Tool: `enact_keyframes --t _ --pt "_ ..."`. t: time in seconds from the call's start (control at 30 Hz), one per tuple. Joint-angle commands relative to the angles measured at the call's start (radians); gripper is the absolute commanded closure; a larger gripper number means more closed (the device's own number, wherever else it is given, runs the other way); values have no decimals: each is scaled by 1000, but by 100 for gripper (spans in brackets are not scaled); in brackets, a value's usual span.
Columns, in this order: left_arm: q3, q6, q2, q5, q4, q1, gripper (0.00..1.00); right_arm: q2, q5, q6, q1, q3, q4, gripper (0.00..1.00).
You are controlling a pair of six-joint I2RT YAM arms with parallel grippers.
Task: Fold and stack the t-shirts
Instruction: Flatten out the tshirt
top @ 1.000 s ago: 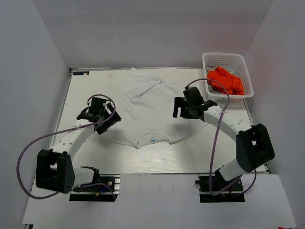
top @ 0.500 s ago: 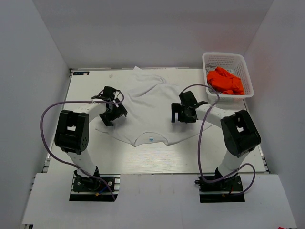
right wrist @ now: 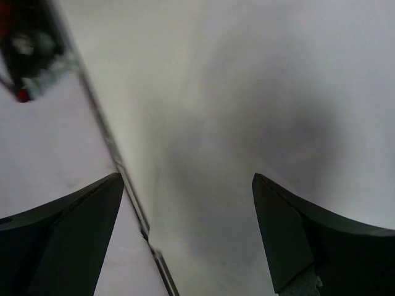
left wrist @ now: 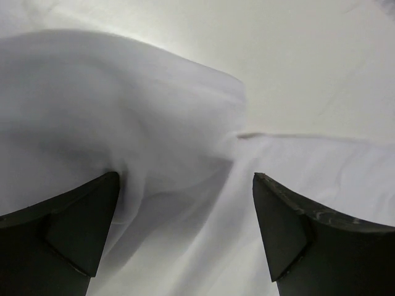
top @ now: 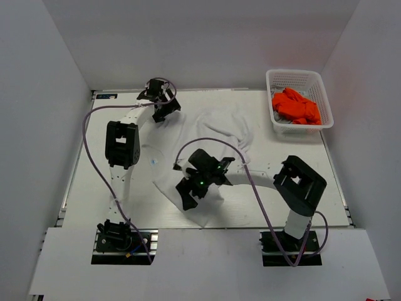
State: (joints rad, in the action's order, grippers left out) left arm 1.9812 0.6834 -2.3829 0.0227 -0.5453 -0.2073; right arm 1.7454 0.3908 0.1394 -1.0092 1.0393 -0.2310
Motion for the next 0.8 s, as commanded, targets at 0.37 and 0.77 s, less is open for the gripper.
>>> enact_keyframes --t 0.37,0.77 --pt "125 -223 120 171 61 -33 0 -228 -335 117 83 11 233 10" --pt "-882 -173 669 125 228 -118 0 -362 -512 341 468 -175 -65 10"
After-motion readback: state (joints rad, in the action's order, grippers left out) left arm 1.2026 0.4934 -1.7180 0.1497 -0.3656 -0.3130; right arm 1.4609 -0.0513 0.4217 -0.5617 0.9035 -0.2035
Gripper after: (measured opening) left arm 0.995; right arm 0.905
